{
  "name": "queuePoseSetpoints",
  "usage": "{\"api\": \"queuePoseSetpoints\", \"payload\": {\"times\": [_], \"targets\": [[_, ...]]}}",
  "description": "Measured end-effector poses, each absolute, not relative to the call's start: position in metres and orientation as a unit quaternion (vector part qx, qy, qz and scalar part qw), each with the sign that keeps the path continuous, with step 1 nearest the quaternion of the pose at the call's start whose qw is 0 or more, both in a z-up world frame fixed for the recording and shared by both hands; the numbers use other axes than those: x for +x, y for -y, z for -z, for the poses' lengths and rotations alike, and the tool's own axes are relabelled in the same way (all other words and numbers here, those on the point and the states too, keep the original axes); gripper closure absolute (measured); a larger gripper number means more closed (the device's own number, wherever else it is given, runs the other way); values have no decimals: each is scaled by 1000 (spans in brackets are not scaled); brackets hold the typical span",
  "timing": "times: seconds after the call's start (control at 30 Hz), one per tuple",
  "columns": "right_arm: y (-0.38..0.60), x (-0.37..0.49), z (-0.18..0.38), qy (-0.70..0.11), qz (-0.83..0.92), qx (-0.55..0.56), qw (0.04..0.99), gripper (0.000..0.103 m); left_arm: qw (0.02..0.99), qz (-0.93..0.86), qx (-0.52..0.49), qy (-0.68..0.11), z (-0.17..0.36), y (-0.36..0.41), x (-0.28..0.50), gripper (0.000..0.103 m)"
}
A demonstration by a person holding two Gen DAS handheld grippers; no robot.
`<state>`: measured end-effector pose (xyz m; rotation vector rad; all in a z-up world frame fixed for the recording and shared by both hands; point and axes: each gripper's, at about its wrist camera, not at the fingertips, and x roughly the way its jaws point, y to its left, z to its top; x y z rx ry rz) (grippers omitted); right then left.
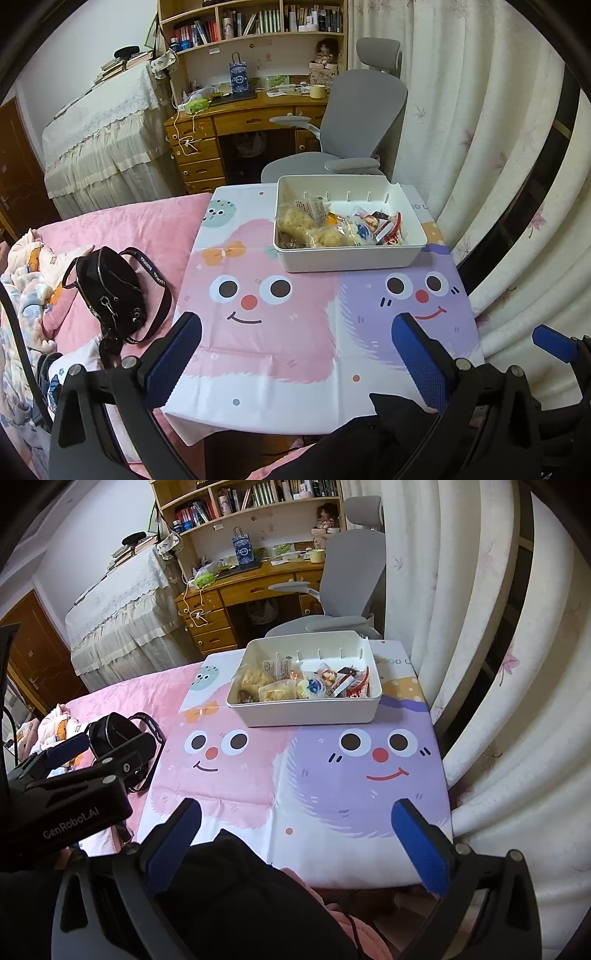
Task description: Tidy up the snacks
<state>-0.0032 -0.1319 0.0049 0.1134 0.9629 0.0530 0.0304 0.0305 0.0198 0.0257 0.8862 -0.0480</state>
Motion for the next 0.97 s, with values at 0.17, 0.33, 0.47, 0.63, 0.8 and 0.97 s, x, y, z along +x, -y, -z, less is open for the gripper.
{"api": "queuePoseSetpoints", "payload": {"times": [0.17, 0.33, 0.47, 0.63, 0.8, 0.97], "targets": [[133, -3, -3, -468, -25, 58, 881, 0, 901, 26, 14, -434, -19, -32, 28, 1], [134, -2, -1, -473, -23, 59, 879, 0, 899, 28, 16, -436, -17, -32, 28, 1], [134, -3, 0, -474, -22, 59, 878, 0, 899, 28, 17, -437, -17, -31, 27, 1], [134, -4, 2, -477, -21, 60, 877, 0, 897, 28, 15, -440, -13, -33, 27, 1], [135, -3, 4, -479, -22, 60, 875, 0, 897, 28, 15, -440, -13, -34, 27, 1], [135, -3, 5, -480, -21, 61, 875, 0, 896, 30, 16, -442, -12, -35, 26, 1]]}}
